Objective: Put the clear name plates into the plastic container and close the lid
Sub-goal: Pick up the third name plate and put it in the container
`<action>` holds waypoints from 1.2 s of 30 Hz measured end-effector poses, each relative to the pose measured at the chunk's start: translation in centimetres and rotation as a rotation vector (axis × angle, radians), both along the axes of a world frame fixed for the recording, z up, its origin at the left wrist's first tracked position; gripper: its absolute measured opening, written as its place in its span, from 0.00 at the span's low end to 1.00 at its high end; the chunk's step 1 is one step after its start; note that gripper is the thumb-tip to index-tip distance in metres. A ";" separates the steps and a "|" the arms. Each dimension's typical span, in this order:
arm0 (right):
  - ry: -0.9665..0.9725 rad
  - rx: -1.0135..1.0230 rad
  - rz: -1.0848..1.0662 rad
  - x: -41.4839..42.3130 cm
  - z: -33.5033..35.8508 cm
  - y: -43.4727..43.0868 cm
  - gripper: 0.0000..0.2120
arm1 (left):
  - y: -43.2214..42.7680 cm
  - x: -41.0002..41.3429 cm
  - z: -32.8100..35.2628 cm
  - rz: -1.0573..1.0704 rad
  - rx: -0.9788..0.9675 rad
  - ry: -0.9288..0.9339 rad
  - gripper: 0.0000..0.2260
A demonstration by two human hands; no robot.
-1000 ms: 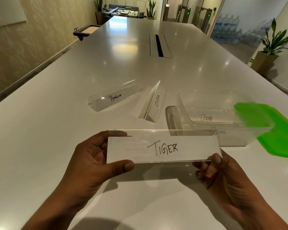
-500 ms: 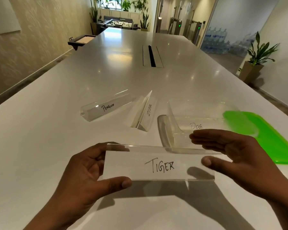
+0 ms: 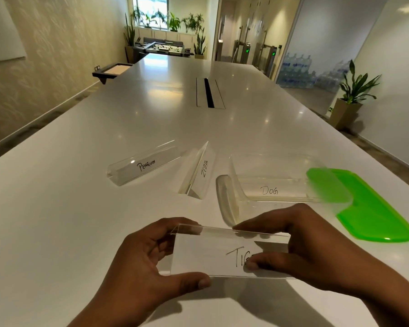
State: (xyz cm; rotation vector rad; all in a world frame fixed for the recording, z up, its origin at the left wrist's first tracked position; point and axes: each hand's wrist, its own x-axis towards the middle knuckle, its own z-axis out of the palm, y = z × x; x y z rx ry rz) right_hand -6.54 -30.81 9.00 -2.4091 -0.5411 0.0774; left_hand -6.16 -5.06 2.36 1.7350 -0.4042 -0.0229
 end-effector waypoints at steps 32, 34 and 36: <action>-0.212 -0.219 -0.184 10.1 4.7 -8.3 0.20 | 2.2 6.5 -7.9 0.259 0.960 -0.192 0.43; -0.185 -0.267 -0.205 11.5 4.1 -9.4 0.19 | 2.1 6.5 -7.9 0.266 0.959 -0.197 0.43; -0.159 -0.294 -0.216 12.5 3.4 -10.2 0.18 | 2.1 6.5 -7.9 0.268 0.953 -0.197 0.43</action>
